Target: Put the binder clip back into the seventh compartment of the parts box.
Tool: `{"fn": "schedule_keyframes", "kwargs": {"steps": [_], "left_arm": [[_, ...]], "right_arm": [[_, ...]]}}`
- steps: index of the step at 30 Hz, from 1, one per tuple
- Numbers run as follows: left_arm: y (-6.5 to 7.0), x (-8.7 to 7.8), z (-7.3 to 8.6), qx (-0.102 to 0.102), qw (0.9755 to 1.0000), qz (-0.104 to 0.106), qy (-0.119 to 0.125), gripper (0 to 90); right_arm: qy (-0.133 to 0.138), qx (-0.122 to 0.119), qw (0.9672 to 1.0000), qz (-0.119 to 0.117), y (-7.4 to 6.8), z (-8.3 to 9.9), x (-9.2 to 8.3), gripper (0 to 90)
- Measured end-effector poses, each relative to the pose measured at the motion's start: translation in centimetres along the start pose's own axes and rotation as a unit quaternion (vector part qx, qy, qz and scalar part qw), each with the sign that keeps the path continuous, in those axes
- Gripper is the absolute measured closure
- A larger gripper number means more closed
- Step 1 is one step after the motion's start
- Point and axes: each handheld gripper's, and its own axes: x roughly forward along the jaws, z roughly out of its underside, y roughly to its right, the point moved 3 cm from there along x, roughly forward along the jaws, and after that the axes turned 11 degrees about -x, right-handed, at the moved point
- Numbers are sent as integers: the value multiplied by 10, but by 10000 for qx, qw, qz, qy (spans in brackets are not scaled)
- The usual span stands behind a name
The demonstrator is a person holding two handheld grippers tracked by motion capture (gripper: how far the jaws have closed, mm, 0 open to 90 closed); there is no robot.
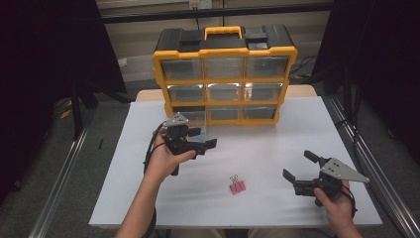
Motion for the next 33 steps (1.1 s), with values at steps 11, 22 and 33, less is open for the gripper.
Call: {"fn": "schedule_keyframes", "kwargs": {"steps": [11,22,33], "left_arm": [[9,7,17,-18,9998,197,31,141],[20,13,32,-9,9991,405,89,99],[26,20,42,52,9984,568,-44,97]], "right_arm": [[0,11,10000,-11,-1,0,0,8],[14,-12,10000,-13,-1,0,1,8],[-36,3,10000,-21,-2,0,1,8]]}}
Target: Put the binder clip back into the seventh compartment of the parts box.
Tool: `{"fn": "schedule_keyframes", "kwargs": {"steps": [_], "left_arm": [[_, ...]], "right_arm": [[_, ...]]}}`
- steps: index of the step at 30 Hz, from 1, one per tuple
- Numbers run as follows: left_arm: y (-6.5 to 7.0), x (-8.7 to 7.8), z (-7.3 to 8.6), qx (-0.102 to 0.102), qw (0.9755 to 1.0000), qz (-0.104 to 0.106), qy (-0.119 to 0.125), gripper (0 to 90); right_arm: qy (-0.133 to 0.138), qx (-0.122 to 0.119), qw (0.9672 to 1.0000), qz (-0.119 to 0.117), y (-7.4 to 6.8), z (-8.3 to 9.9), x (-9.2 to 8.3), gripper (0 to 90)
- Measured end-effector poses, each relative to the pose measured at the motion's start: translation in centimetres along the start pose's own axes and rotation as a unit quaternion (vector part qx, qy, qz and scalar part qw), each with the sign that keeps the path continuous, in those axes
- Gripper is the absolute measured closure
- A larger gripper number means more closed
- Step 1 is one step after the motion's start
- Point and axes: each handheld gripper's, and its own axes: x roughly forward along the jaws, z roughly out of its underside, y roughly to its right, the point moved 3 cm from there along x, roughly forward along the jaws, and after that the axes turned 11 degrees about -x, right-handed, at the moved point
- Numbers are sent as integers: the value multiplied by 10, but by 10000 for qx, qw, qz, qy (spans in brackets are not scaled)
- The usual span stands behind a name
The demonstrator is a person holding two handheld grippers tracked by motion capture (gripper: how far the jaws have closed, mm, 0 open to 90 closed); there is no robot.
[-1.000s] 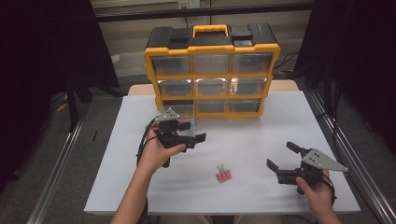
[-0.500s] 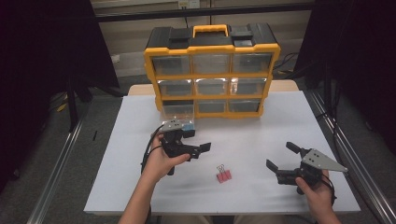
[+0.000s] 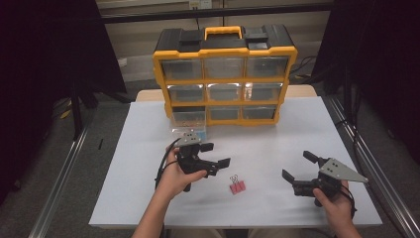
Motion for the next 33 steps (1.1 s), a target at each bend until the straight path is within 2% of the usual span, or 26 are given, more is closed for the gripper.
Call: {"fn": "schedule_keyframes", "kwargs": {"steps": [9,12,13,14,18,21,24,33], "left_arm": [[0,4,9,19,10000,5,-76,107],[3,7,12,-13,9999,63,-116,110],[4,7,12,32,9999,51,-158,110],[5,9,13,24,9998,135,-117,112],[6,11,15,37,9997,120,-186,127],[7,14,18,-5,9996,198,-191,145],[7,16,19,86,9994,184,-276,151],[9,22,25,98,9990,249,-372,213]], "right_arm": [[41,-8,10000,-25,0,-1,0,8],[41,-38,10000,-32,0,0,1,9],[45,-38,10000,-40,0,0,1,9],[43,-39,10000,-34,0,-1,1,8],[43,-36,10000,-42,0,-1,1,9],[20,-42,10000,-53,-1,0,2,8],[25,-42,10000,-70,-2,0,2,9],[18,-44,10000,-58,-1,0,2,9]]}}
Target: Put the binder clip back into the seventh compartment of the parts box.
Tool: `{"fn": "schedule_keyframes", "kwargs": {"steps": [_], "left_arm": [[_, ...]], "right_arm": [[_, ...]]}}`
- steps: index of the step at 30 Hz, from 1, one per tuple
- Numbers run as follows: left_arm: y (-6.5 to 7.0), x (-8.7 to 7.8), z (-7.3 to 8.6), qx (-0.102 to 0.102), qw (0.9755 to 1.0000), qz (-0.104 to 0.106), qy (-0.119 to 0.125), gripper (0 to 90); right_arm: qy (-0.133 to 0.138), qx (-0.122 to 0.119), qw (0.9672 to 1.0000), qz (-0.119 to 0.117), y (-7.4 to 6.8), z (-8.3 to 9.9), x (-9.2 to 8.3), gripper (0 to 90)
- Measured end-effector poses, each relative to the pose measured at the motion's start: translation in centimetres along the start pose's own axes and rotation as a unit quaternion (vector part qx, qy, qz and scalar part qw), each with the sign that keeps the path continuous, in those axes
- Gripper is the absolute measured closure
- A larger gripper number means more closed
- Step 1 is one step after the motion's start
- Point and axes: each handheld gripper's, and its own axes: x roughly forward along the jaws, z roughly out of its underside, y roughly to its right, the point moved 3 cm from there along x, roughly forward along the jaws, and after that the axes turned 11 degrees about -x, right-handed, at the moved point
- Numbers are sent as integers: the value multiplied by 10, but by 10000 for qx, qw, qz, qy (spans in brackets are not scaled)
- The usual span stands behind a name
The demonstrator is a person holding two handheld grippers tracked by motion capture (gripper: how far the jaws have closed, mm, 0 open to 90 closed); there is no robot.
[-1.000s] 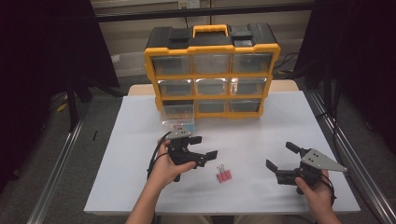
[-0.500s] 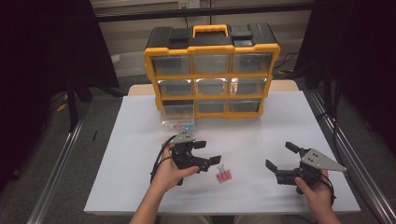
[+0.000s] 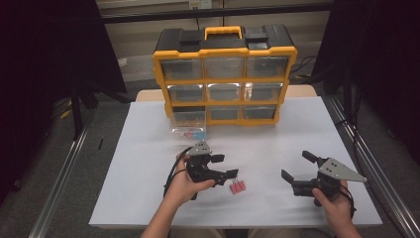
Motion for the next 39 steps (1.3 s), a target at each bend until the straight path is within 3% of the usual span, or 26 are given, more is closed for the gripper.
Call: {"fn": "schedule_keyframes", "kwargs": {"steps": [10,19,26,39], "left_arm": [[-5,2,6,-61,9999,36,-140,358],[-3,9,12,67,9994,18,-353,440],[-4,11,14,113,9986,110,-496,563],[-1,15,16,186,9981,217,-553,646]], "right_arm": [[-6,-4,10000,1,-1,0,1,9],[4,-5,10000,-4,-1,0,1,9],[4,-6,10000,-17,0,0,1,9],[12,-7,10000,-4,0,0,1,9]]}}
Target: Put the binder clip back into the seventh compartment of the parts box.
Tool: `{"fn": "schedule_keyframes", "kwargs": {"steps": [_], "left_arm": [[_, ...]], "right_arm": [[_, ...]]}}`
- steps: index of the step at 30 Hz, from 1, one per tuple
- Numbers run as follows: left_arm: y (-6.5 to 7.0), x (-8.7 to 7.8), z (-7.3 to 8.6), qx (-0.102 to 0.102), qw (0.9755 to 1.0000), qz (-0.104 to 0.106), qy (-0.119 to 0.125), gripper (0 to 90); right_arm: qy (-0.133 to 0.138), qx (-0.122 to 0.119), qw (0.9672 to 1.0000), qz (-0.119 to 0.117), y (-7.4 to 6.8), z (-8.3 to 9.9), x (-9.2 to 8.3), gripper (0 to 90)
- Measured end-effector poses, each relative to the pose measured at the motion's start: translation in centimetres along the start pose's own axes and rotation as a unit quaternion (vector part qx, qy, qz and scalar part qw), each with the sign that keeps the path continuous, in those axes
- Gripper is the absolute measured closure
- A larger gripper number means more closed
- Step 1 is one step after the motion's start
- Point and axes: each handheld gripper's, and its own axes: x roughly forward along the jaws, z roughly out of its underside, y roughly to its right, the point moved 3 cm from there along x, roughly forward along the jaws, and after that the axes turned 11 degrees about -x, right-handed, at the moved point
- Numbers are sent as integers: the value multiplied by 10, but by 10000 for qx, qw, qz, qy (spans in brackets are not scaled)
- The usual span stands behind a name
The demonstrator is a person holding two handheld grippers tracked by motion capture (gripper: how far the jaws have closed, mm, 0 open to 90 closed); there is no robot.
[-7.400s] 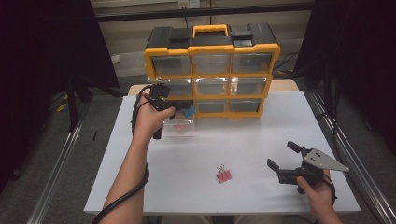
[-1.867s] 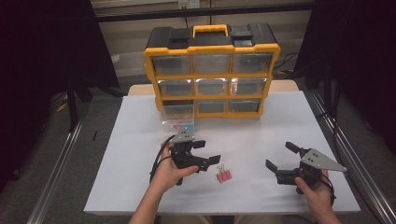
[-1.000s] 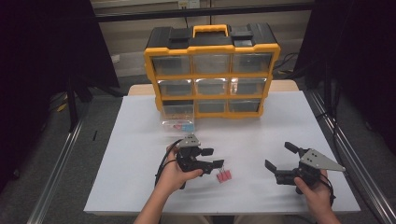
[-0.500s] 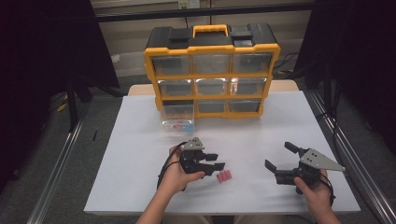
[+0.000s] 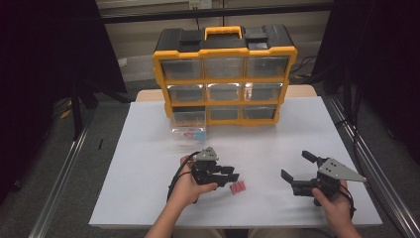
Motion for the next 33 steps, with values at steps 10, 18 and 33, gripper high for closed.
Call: {"fn": "schedule_keyframes", "kwargs": {"steps": [10,18,33], "left_arm": [[1,3,2,38,10000,35,-81,685],[2,4,2,52,9998,28,-197,705],[1,9,8,4,9992,-13,-402,788]], "right_arm": [[-4,-7,10000,7,0,0,0,9],[-9,-12,10000,1,0,0,0,10],[-9,2,10000,-3,0,0,0,10]]}}
